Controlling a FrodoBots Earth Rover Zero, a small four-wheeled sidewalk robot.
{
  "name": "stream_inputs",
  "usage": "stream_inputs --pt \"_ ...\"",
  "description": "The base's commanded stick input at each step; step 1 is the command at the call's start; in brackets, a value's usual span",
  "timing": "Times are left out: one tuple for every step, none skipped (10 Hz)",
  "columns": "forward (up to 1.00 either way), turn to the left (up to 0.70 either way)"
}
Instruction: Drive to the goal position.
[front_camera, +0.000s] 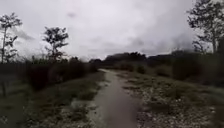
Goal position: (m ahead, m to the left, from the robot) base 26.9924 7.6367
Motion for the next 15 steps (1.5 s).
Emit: stream_inputs --pt "0.10 0.00" --pt "0.10 0.00" --pt "0.10 0.00" --pt "0.10 0.00" --pt "0.10 0.00" --pt "0.10 0.00" --pt "0.10 0.00" --pt "0.10 0.00" --pt "0.36 0.00" --pt "0.70 0.00" --pt "0.70 0.00" --pt "0.70 0.00" --pt "0.70 0.00" --pt "0.70 0.00" --pt "0.70 0.00"
